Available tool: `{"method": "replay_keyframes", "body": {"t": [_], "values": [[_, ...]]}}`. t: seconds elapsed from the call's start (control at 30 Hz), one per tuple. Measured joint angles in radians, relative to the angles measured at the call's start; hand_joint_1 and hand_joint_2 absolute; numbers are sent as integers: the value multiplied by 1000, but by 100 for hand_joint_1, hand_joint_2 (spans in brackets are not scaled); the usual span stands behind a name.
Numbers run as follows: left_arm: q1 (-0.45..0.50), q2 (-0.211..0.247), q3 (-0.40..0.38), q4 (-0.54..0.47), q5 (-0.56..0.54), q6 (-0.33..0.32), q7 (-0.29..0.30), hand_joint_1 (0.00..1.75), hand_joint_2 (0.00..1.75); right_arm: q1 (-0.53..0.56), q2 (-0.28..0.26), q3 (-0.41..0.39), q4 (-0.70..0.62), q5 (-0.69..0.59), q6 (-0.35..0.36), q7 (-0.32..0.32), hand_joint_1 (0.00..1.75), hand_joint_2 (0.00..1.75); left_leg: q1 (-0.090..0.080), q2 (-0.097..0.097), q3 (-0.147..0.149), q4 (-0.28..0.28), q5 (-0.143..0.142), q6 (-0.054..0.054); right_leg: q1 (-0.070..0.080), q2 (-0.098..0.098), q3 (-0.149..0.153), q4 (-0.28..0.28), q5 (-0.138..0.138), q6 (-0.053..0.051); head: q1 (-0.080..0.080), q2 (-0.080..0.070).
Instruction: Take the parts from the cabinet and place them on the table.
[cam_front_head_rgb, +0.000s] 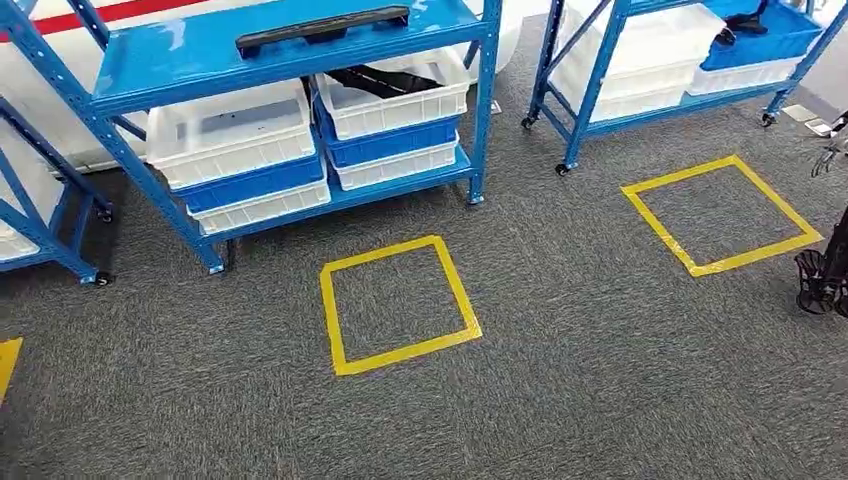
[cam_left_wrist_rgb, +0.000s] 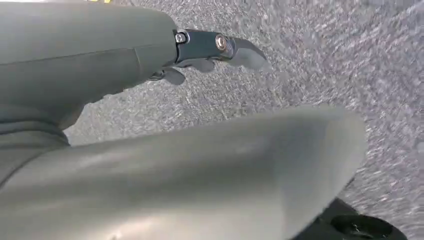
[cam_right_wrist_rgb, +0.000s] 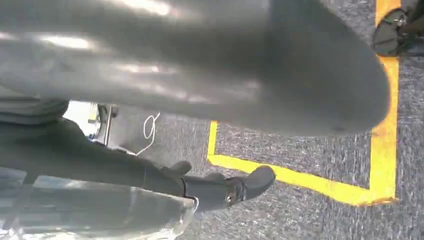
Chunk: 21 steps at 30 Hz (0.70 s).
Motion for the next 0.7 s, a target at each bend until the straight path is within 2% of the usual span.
{"method": "replay_keyframes", "body": {"t": [0.03, 0.07, 0.1, 0.13, 0.17, 0.2, 0.23, 0.27, 0.3, 0.33, 0.37, 0.4, 0.43, 0.47, 0.5, 0.53, 0.57, 0.6, 0.63, 0.67, 0.7], "values": [[0, 0, 6, 0, 3, 6, -6, 0, 0, 1, 0, 0, 0, 1, 0, 1, 0, 0, 0, 1, -26, 49, -11, 2, 4, -6, 0, 0, -2, -2, 1, 0], [0, 0, 9, 0, 8, 9, -8, 0, 0, 1, 0, 0, 0, 2, 0, 2, 0, 0, 0, 1, -28, 51, 3, 6, 7, -9, 1, 0, -4, -5, 0, 0], [0, 1, 12, 0, 12, 11, -14, 0, 0, 1, 0, 0, 0, 2, 0, 3, 0, 0, -4, 1, -9, 7, 39, 15, 13, -9, 3, 0, -9, -12, 0, 0], [1, 1, 18, 0, 18, 19, -26, 0, 0, 0, 0, 0, 0, 2, 0, 2, 0, 0, -9, 2, 31, -72, 83, 31, 18, -11, 8, -2, -15, -16, 0, 0], [0, 3, 23, -1, 19, 31, -37, 0, 0, -1, 0, 0, 0, 2, 0, 3, 0, 0, -19, 5, 78, -158, 121, 54, 22, -15, 9, -4, -18, -19, 0, 0], [-2, 11, 27, -3, 19, 46, -47, 0, 0, 0, 3, 0, 0, 4, 0, 3, 0, 0, -38, 22, 118, -229, 127, 87, 15, -19, 13, -6, -22, -23, 2, 0], [-4, 16, 30, -7, 18, 55, -52, 0, 0, 0, 15, -1, 0, 6, 2, 3, 0, 0, -40, 42, 128, -243, 104, 94, 37, -28, 17, -7, -33, -13, 14, 0], [-10, 18, 31, -10, 18, 64, -58, 0, 0, -1, 9, -2, 0, 7, 1, 3, 0, 0, -47, 42, 133, -249, 99, 87, 12, -31, 24, -13, -39, -7, 9, 0], [-11, 17, 32, -11, 18, 67, -60, 0, 0, -1, 7, -3, -1, 8, 1, 3, 0, 0, -49, 39, 135, -271, 97, 90, 23, -38, 55, -9, -26, 2, 8, 0], [-10, 22, 34, -12, 18, 71, -63, 0, 0, 2, 15, -4, 0, 7, 2, 3, 0, 0, -57, 34, 156, -287, 97, 91, 20, -42, 55, 8, -5, 24, 3, 0], [-8, 23, 35, -12, 18, 71, -64, 0, 0, -1, 8, -7, -1, 7, 2, 3, 0, 0, -39, 18, 197, -305, 103, 95, 20, -43, 51, 17, -15, 23, 1, 0], [-2, 24, 37, -12, 19, 72, -66, 0, 0, -2, 11, -8, -1, 6, 3, 3, 0, 0, -38, 18, 200, -314, 95, 93, 18, -30, 52, 41, -29, 27, 6, 0], [-3, 25, 39, -13, 18, 72, -69, 0, 0, -2, 9, -9, -1, 5, 3, 2, 0, 0, -31, 16, 212, -314, 92, 97, 17, -18, 24, 85, -50, 27, 6, -1], [-5, 24, 40, -13, 18, 72, -69, 0, 0, -3, 8, -10, -1, 5, 3, 1, 0, 0, -27, 13, 216, -314, 84, 97, 14, -10, -22, 162, -79, 22, 14, -1], [-5, 23, 41, -13, 17, 72, -71, 0, 0, -3, 6, -10, -1, 5, 3, 1, 0, 0, -24, 10, 222, -314, 76, 97, 7, -6, -78, 238, -112, 24, 11, 0], [-3, 22, 43, -13, 17, 72, -71, 0, 0, -3, 2, -11, -1, 5, 3, 1, 0, 0, -19, 5, 232, -314, 68, 89, 4, -5, -126, 294, -128, 37, 13, 0], [0, 19, 46, -13, 19, 72, -71, 0, 0, 1, 1, -12, -1, 5, 4, 1, 0, 0, -11, 0, 246, -313, 59, 79, -2, -5, -152, 305, -131, 42, 13, 0], [3, 18, 49, -13, 20, 72, -71, 0, 0, 4, -2, -13, -1, 4, 7, 1, 0, 0, -3, -4, 262, -313, 47, 66, -8, -5, -157, 275, -127, 49, 12, 0], [5, 16, 50, -13, 22, 73, -71, 0, 0, 8, -4, -14, -1, 4, 8, 1, 0, 0, 8, -7, 281, -311, 32, 53, -18, -5, -150, 218, -104, 61, 15, 0], [7, 16, 51, -13, 24, 73, -71, 0, 0, 10, -5, -16, -1, 3, 8, 1, 0, 0, 18, -10, 302, -310, 12, 39, -30, -8, -140, 142, -63, 88, 13, 0], [11, 17, 55, -13, 28, 74, -71, 0, 0, 19, -3, -17, 1, 3, 9, 0, 0, 0, 13, -9, 312, -309, -8, 21, -45, -14, -139, 70, 25, 125, 21, 0]]}}
